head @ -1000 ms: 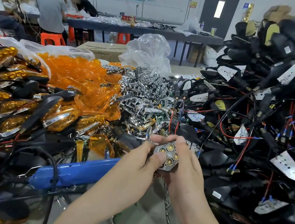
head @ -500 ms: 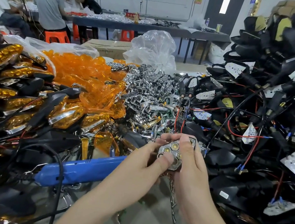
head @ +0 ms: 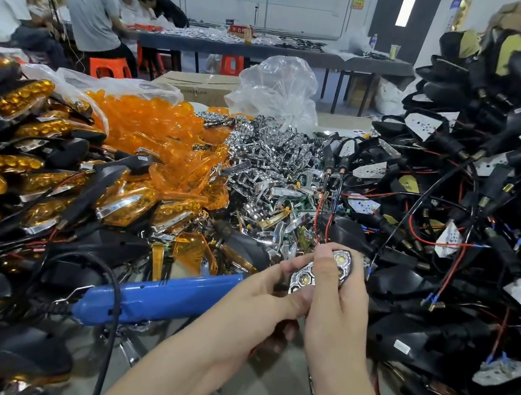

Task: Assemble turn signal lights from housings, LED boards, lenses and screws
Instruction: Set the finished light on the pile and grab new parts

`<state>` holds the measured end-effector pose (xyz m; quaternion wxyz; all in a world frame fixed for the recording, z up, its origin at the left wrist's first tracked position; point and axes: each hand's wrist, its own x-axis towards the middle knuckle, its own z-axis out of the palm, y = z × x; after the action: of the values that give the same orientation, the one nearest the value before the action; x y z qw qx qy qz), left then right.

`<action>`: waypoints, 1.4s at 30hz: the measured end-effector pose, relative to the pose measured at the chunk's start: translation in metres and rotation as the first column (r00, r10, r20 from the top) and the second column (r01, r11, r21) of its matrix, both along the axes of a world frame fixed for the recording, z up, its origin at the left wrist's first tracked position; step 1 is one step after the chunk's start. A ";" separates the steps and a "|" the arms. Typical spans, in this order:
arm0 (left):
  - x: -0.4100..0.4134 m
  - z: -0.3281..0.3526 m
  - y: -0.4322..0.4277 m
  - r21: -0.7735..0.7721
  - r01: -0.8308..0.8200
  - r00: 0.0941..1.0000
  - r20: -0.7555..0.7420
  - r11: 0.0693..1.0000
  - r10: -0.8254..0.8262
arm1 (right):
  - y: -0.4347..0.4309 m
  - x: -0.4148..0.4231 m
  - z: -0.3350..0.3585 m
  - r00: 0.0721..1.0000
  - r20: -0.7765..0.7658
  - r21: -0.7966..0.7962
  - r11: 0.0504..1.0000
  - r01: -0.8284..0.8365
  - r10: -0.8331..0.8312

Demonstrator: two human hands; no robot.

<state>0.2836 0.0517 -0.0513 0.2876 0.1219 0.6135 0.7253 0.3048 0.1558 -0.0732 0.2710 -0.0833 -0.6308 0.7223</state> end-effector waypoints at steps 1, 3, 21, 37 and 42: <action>0.000 0.002 0.001 0.003 0.015 1.000 -0.007 1.000 -0.015 | 0.001 -0.001 0.000 1.000 0.010 -0.030 1.000 -0.010 0.010; -0.001 0.006 0.001 -0.060 0.003 0.998 -0.062 0.998 -0.007 | 0.002 -0.004 -0.002 1.000 -0.003 -0.129 0.991 -0.031 0.031; -0.125 0.014 -0.044 -0.571 -0.820 0.508 -0.753 0.031 -0.418 | 0.015 -0.018 0.007 0.971 -0.145 -0.633 0.737 -0.238 0.189; -0.012 0.024 -0.036 0.386 -0.489 0.869 0.142 0.782 0.474 | 0.007 -0.017 0.006 0.940 -0.130 -0.548 0.768 -0.332 0.314; -0.010 0.010 -0.030 0.344 -0.431 0.898 0.074 0.834 0.433 | 0.008 -0.018 0.006 0.944 -0.092 -0.518 0.794 -0.317 0.317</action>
<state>0.2732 0.0217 -0.0416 0.0880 0.0321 0.4864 0.8687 0.2873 0.1639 -0.0667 0.1129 -0.0473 -0.4140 0.9020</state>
